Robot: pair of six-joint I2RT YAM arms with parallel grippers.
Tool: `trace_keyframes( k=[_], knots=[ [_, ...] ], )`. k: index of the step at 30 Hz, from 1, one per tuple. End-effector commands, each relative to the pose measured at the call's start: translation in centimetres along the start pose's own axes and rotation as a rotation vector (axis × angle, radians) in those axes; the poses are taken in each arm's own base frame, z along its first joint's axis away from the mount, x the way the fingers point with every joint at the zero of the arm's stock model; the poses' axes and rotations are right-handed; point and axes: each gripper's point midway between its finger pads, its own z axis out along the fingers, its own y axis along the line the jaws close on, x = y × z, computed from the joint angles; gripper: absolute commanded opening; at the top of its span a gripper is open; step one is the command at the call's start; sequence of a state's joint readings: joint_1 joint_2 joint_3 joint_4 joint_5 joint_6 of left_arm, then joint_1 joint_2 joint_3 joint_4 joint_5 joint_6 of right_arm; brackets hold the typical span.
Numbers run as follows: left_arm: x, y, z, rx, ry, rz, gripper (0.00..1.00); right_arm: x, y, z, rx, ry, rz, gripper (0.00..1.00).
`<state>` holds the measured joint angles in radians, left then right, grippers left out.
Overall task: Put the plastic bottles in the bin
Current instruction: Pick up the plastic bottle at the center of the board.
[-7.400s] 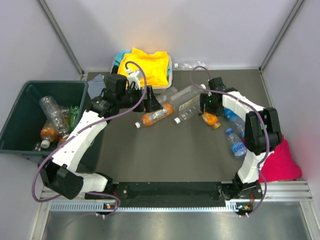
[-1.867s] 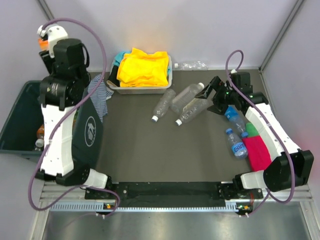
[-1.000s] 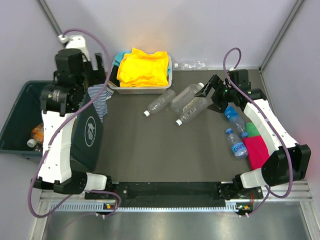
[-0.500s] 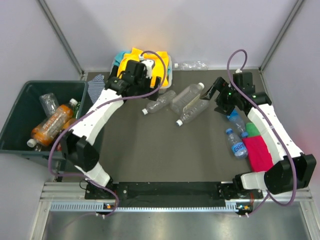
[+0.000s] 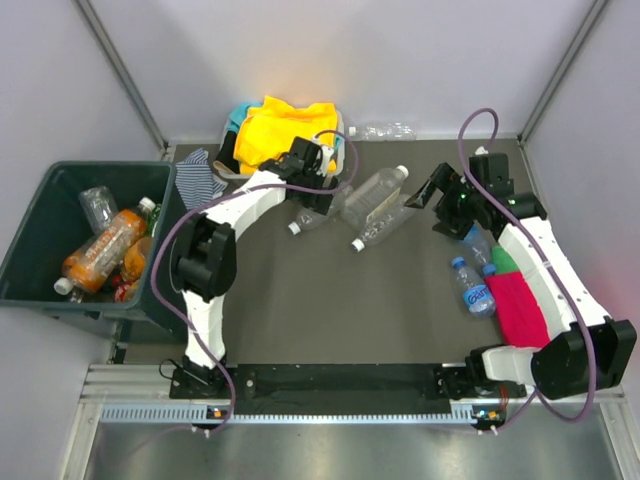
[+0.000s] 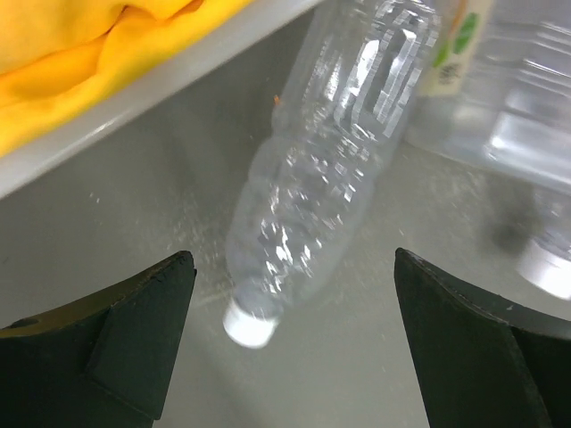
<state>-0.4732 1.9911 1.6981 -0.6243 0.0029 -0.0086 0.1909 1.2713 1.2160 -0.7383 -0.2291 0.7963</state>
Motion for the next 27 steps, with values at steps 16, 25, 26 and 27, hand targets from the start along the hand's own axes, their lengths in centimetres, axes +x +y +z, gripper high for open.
trace_keyframes(
  k=[16,25,26,27],
  knots=[
    [1.0,1.1,4.1,-0.065,0.031,-0.028,0.47,-1.0,2.2,-2.8,-0.086,-0.05,-0.003,0.99],
    [-0.3,0.4,-3.4,-0.033,-0.096,-0.054,0.24,-0.7,2.1,-2.5,-0.094,-0.036,0.008,0.99],
    [-0.3,0.3,-4.1,-0.03,-0.105,-0.053,0.24,-0.7,2.1,-2.4,-0.097,-0.036,0.008,0.99],
    [-0.6,0.3,-5.1,-0.031,-0.124,-0.051,0.24,-0.7,2.2,-2.4,-0.101,-0.036,0.01,0.99]
  ],
)
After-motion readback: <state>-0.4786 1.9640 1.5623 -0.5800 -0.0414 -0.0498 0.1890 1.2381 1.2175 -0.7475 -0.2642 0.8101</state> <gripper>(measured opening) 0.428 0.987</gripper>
